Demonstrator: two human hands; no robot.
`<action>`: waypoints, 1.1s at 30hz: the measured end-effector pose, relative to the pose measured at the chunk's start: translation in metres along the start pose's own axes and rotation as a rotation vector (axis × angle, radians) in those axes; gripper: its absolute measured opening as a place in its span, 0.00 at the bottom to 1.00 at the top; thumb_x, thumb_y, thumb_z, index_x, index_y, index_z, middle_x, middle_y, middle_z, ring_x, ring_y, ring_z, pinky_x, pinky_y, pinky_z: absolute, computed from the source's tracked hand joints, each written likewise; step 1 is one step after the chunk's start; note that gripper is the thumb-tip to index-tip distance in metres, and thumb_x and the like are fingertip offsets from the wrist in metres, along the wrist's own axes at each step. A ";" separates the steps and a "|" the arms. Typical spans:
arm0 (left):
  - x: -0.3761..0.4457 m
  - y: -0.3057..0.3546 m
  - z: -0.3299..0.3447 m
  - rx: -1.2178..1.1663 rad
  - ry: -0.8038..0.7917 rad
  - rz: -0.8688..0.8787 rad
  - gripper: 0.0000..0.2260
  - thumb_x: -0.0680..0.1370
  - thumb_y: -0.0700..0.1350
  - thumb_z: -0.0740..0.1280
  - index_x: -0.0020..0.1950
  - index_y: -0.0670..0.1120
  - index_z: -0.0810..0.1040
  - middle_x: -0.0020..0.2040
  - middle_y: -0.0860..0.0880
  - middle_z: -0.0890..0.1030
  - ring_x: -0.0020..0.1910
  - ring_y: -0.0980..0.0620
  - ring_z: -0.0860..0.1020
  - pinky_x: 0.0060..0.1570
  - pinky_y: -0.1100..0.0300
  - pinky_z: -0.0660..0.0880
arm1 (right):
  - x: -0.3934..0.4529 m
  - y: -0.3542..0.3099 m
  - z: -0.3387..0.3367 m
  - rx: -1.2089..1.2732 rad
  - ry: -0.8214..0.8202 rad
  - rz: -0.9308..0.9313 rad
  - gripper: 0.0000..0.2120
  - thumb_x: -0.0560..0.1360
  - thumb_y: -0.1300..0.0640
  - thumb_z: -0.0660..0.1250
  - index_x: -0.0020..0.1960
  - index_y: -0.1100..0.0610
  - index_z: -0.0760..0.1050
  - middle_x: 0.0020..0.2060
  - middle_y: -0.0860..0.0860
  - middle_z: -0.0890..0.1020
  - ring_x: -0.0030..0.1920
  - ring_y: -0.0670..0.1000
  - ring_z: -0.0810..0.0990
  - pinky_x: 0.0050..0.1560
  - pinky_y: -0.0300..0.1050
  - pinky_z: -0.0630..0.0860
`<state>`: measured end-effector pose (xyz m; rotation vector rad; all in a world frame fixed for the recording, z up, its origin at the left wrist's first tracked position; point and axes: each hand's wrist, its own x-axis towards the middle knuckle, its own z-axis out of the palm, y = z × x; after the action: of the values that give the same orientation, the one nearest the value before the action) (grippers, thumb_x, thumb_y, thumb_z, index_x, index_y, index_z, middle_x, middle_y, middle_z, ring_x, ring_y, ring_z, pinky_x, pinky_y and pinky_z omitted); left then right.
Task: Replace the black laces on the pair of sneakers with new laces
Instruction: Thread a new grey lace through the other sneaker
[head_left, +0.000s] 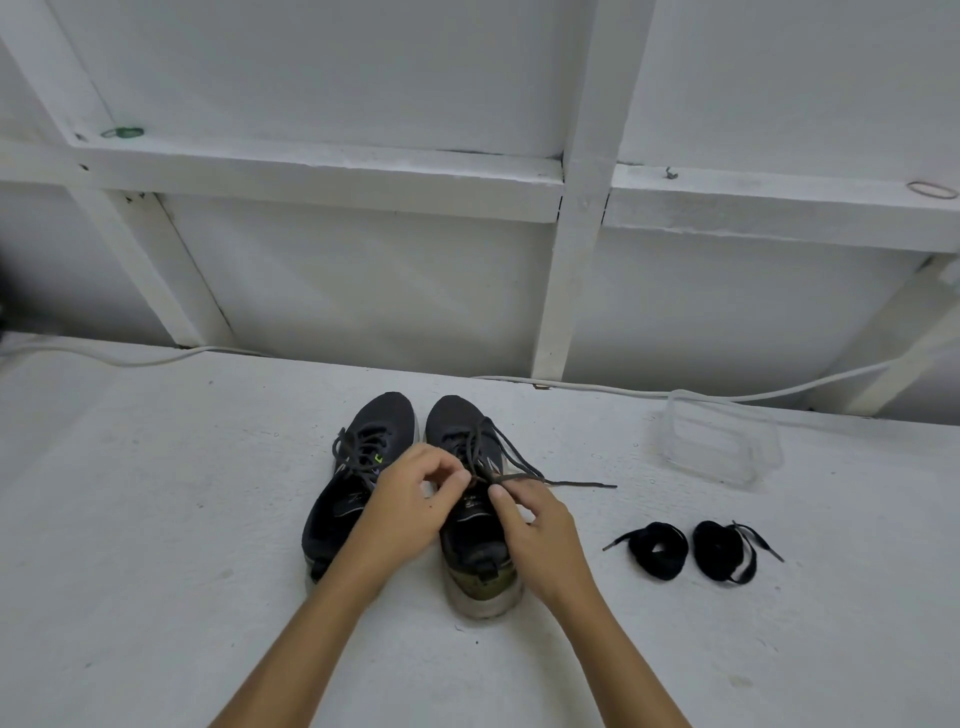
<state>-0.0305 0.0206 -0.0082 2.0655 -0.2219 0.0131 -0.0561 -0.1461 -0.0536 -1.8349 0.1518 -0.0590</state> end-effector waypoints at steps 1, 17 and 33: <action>-0.004 0.005 -0.003 -0.052 -0.001 -0.012 0.05 0.80 0.43 0.68 0.45 0.51 0.81 0.46 0.54 0.81 0.49 0.57 0.79 0.51 0.68 0.73 | -0.001 0.000 0.000 0.010 0.000 0.001 0.07 0.81 0.52 0.66 0.54 0.49 0.83 0.50 0.42 0.82 0.54 0.36 0.77 0.48 0.28 0.72; 0.005 0.010 -0.004 0.206 0.022 -0.005 0.03 0.77 0.51 0.70 0.48 0.54 0.78 0.36 0.54 0.74 0.35 0.57 0.74 0.38 0.60 0.72 | 0.001 0.006 0.004 0.024 0.002 0.022 0.08 0.82 0.51 0.65 0.54 0.46 0.83 0.52 0.41 0.83 0.57 0.38 0.77 0.54 0.32 0.73; 0.007 0.022 -0.021 0.199 0.076 -0.022 0.06 0.75 0.56 0.72 0.46 0.56 0.78 0.33 0.57 0.77 0.34 0.58 0.75 0.38 0.64 0.72 | -0.002 0.002 0.005 0.092 0.058 0.082 0.10 0.83 0.50 0.63 0.50 0.46 0.84 0.51 0.39 0.84 0.55 0.37 0.79 0.51 0.36 0.75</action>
<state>-0.0260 0.0270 0.0220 2.2609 -0.1554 0.1036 -0.0577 -0.1418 -0.0569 -1.7347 0.2603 -0.0608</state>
